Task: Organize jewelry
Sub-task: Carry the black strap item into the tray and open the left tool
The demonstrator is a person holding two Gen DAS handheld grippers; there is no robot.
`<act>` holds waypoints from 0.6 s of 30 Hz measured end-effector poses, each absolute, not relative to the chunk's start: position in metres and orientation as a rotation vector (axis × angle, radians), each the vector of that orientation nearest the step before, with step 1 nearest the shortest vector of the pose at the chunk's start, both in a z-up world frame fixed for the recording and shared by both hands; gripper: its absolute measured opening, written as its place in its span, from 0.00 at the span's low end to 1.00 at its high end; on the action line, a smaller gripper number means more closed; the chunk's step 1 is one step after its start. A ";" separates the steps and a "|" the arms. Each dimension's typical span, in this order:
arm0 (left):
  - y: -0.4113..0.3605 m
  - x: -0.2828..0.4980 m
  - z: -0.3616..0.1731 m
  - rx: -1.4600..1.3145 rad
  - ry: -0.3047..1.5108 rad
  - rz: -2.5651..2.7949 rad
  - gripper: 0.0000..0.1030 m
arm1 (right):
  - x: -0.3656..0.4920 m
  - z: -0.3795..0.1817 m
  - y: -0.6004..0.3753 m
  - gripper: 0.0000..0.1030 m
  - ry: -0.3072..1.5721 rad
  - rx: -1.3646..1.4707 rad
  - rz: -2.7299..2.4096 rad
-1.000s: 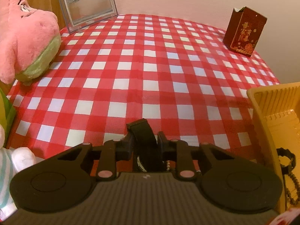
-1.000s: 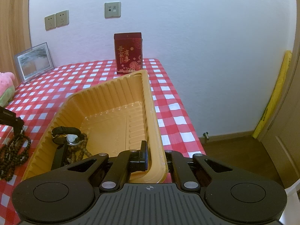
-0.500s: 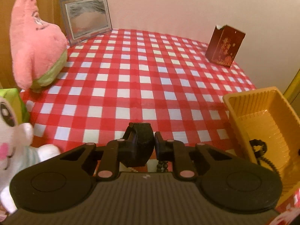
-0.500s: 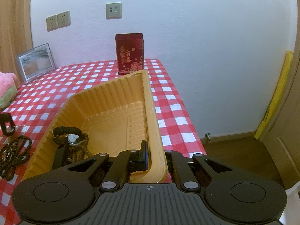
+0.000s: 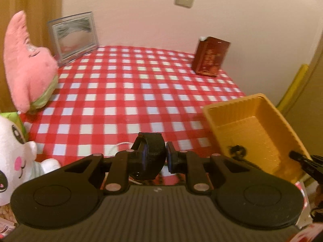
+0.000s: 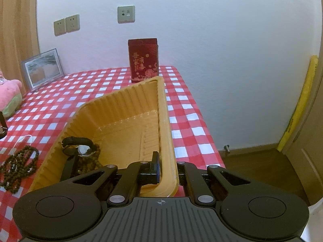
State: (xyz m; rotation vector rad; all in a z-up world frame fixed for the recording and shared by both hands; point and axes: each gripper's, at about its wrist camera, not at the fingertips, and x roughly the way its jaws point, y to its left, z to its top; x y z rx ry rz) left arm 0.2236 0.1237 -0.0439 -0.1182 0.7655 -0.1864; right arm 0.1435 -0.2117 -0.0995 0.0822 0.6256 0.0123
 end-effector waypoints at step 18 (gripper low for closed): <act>-0.014 0.223 -0.046 -0.115 0.786 -0.637 0.16 | 0.143 -0.096 -0.209 0.04 0.617 0.072 0.020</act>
